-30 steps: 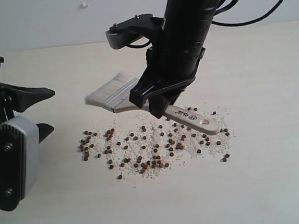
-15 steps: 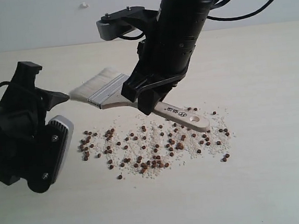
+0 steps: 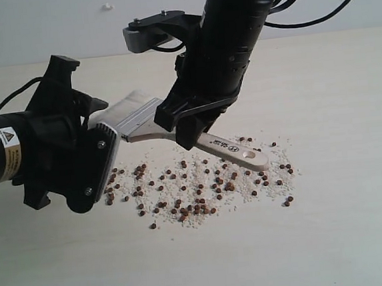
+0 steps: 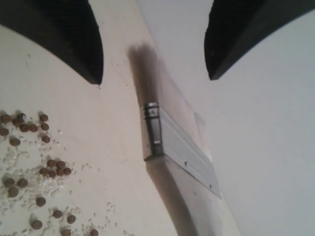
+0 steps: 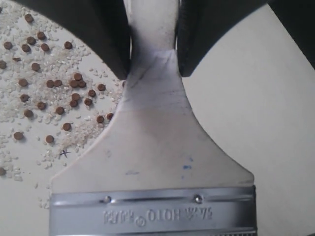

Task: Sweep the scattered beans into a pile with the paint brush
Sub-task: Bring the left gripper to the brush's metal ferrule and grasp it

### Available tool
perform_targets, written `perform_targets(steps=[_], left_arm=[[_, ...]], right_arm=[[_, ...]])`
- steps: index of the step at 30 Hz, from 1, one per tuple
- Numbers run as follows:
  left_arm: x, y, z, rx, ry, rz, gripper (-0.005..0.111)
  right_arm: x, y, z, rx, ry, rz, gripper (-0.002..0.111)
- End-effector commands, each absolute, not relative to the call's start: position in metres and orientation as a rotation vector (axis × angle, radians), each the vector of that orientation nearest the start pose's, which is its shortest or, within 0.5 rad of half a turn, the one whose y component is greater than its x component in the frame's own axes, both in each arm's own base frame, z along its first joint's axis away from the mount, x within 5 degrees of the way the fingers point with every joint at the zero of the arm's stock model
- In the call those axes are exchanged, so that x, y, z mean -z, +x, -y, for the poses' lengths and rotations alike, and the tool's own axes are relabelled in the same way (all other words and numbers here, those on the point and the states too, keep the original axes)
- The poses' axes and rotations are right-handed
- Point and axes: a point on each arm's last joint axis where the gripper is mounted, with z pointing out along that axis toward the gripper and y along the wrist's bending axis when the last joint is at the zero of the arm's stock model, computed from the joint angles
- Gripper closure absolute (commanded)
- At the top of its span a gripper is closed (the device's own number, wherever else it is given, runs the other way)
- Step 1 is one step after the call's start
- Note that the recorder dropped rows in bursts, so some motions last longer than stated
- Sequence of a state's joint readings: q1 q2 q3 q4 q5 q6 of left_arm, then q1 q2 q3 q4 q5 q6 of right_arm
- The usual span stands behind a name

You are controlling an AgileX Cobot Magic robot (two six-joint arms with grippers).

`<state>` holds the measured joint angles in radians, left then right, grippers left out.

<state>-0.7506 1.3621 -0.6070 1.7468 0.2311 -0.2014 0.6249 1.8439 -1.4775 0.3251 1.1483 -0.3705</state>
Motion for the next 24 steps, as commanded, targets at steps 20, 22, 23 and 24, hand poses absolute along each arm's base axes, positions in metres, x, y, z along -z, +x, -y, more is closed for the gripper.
perform_targets(steps=[20,22,23,24], left_arm=[[-0.216,0.222,0.191,-0.566,2.006,-1.053,0.049],[-0.212,0.223,0.192,-0.561,2.013,-1.066,0.052],[-0.210,0.223,0.192,-0.560,2.018,-1.068,0.055],[-0.209,0.224,0.193,-0.559,2.021,-1.069,0.059]], right_arm=[[-0.255,0.289,-0.241,-0.514,-1.248,-2.713,0.108],[-0.255,0.289,-0.241,-0.515,-1.241,-2.717,0.108],[-0.255,0.289,-0.241,-0.515,-1.241,-2.717,0.108],[-0.255,0.289,-0.241,-0.515,-1.241,-2.717,0.108]])
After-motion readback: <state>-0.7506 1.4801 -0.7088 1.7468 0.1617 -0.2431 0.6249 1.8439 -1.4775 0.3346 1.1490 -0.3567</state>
